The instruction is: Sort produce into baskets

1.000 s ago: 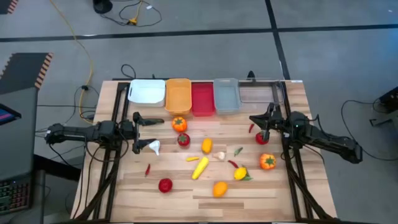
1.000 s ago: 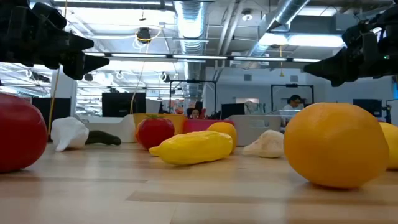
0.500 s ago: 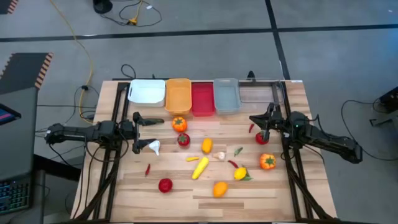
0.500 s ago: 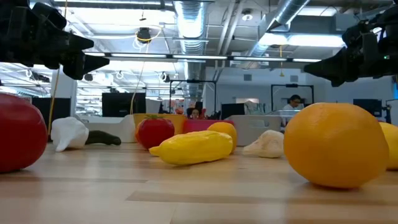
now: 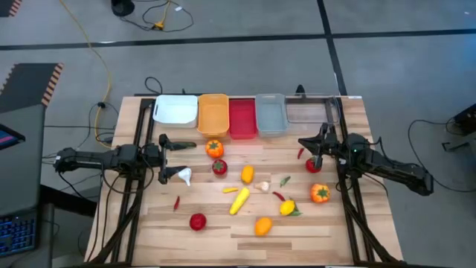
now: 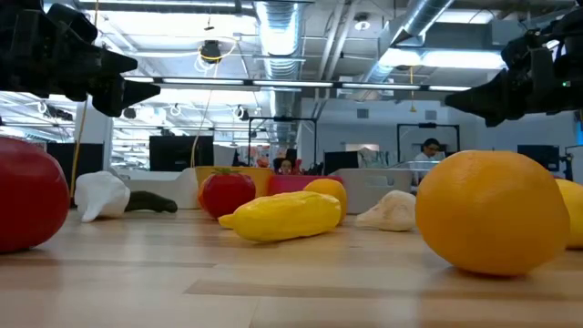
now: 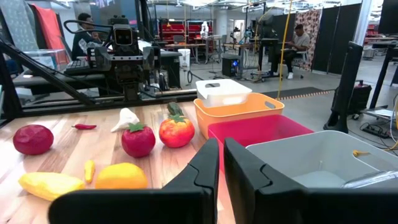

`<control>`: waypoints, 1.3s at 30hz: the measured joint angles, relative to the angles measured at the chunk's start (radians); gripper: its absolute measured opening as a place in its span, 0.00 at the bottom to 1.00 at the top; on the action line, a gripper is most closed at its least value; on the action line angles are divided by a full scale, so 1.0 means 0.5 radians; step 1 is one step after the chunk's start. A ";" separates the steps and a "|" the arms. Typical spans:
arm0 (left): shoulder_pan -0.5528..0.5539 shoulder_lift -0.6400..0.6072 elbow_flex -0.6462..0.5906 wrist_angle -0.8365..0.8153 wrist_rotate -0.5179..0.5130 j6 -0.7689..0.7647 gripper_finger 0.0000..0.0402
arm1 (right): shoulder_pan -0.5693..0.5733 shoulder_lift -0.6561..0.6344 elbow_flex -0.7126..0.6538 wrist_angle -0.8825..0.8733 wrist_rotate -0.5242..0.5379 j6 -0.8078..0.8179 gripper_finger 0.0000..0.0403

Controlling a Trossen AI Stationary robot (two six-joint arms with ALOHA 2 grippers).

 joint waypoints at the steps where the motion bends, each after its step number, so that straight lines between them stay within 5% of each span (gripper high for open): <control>1: 0.000 0.000 0.000 0.000 0.000 0.000 0.91 | -0.001 0.000 0.000 0.001 0.002 -0.043 0.13; 18: 0.000 0.000 0.000 0.000 -0.013 0.106 0.91 | 0.001 0.000 -0.007 0.103 0.014 -0.183 0.13; 27: 0.000 0.000 0.000 0.000 -0.014 0.018 0.91 | 0.001 0.000 -0.007 0.123 0.027 0.052 0.16; 32: 0.000 -0.001 0.000 0.000 -0.015 0.002 0.91 | 0.001 0.000 -0.006 0.126 0.094 0.250 0.27; 39: 0.000 -0.001 0.000 0.001 -0.015 -0.001 0.91 | 0.001 0.000 -0.005 0.127 0.116 0.352 0.58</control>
